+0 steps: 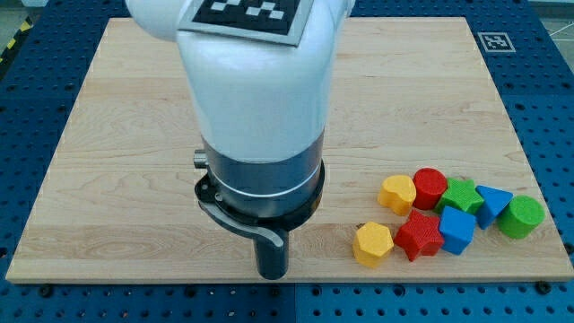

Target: Move your arm closer to the yellow hexagon

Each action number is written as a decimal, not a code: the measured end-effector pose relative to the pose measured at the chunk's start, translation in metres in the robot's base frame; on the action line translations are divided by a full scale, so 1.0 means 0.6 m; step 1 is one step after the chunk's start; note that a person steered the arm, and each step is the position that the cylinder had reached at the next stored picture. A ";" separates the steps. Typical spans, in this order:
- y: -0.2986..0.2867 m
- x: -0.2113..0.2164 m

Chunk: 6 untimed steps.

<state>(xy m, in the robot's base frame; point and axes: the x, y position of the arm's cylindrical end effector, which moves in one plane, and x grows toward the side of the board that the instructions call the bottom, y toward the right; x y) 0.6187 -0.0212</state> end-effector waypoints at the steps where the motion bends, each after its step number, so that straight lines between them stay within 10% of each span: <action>1: 0.005 -0.001; 6: 0.096 0.000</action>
